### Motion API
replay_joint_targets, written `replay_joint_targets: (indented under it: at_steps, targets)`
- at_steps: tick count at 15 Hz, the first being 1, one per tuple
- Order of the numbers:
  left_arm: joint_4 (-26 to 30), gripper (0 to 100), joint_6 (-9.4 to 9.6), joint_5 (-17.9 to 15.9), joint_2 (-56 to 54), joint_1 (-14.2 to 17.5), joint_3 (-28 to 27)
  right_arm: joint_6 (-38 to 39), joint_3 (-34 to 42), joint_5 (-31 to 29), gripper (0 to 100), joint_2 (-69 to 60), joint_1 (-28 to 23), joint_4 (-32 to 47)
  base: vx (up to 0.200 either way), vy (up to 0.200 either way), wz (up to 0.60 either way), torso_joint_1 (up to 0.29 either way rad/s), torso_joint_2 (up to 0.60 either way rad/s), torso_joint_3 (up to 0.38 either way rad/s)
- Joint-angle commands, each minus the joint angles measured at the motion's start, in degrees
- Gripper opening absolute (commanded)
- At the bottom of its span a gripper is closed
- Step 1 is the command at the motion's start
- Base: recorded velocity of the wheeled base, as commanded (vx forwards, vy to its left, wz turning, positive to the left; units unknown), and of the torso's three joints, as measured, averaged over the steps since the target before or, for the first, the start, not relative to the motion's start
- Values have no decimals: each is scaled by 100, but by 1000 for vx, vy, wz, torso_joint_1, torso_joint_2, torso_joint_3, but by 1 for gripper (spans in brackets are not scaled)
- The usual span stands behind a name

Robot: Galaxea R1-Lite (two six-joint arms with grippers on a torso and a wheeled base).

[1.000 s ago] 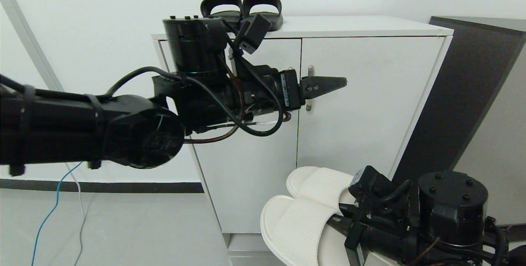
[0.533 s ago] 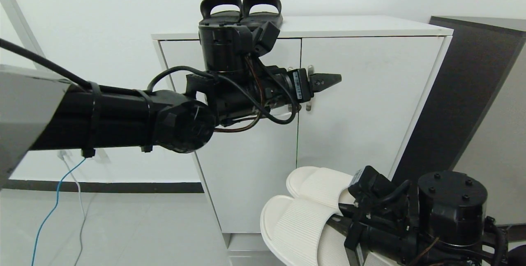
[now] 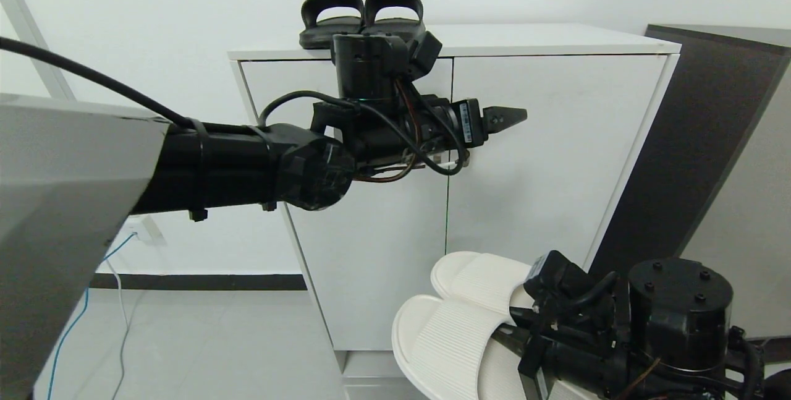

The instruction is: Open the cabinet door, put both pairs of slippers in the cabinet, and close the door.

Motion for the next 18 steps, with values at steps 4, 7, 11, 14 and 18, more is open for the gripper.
replay_joint_targets:
  at_steps: [4,7,11,14,18]
  targets:
    - [27,0,-4,54,174,3,-110,-4,97,94,0,-17,22,6,0,0,0,0,0,0]
    - [-26,0,5,159,-160,-76,329,-12,229,428,0,-35,40,6,0,0,0,0,0,0]
    - [-369,0,67,168,-925,-287,1498,-118,326,586,0,-44,101,6,0,0,0,0,0,0]
    - [-571,0,76,168,-1329,-287,2008,-118,361,586,0,-44,154,6,0,0,0,0,0,0]
    - [-659,0,67,168,-1839,-278,2571,-127,413,595,0,-52,233,6,0,0,0,0,0,0]
